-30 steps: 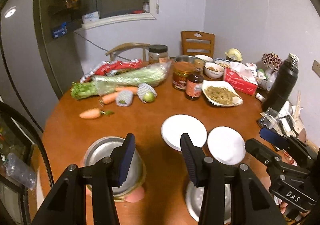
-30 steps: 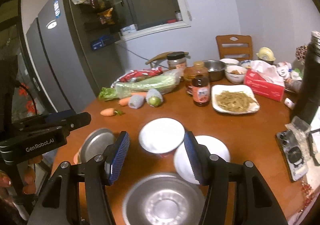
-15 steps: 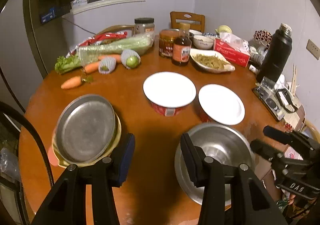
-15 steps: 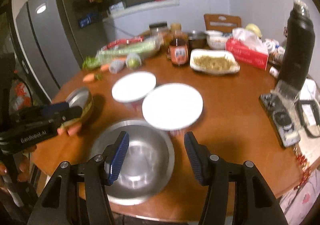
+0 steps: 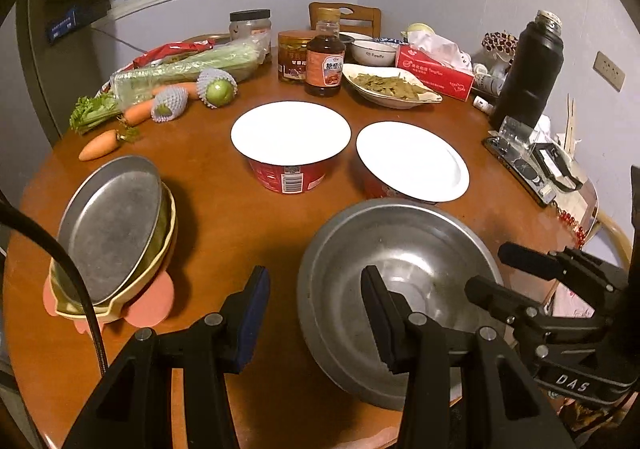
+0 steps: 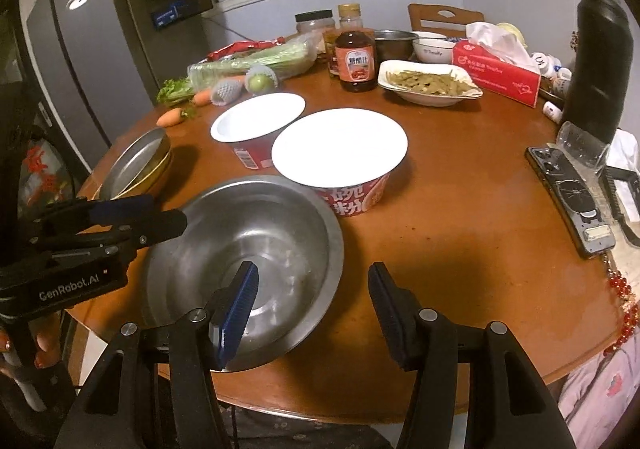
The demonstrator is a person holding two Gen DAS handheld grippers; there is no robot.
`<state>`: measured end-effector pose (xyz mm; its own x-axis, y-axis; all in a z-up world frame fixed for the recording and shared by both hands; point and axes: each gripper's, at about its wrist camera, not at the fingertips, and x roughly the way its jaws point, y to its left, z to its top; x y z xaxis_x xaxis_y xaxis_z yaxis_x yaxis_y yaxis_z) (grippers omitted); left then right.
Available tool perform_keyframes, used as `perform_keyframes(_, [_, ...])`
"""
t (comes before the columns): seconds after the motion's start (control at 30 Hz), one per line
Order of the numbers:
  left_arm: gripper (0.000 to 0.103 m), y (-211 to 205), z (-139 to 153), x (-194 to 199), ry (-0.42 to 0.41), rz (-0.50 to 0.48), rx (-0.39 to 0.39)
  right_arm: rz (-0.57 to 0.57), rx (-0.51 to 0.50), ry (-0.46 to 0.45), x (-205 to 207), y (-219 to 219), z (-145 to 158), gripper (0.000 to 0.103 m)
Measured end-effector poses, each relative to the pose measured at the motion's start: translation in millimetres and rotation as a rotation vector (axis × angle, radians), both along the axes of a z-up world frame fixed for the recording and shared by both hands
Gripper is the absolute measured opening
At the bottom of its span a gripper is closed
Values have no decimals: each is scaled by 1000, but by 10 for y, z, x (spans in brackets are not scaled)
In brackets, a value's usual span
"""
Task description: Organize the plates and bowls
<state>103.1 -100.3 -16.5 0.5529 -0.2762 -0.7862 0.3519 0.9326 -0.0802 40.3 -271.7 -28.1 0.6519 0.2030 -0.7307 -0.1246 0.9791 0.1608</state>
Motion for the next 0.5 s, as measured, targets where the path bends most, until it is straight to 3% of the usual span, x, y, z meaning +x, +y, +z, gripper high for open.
perform_keyframes(0.4, [47, -108, -181, 85, 38, -36, 14, 18, -44, -4, 45, 45, -116, 48])
perform_keyframes(0.5, [47, -107, -212, 105, 38, -37, 21, 31, -46, 1, 54, 70, -137, 40])
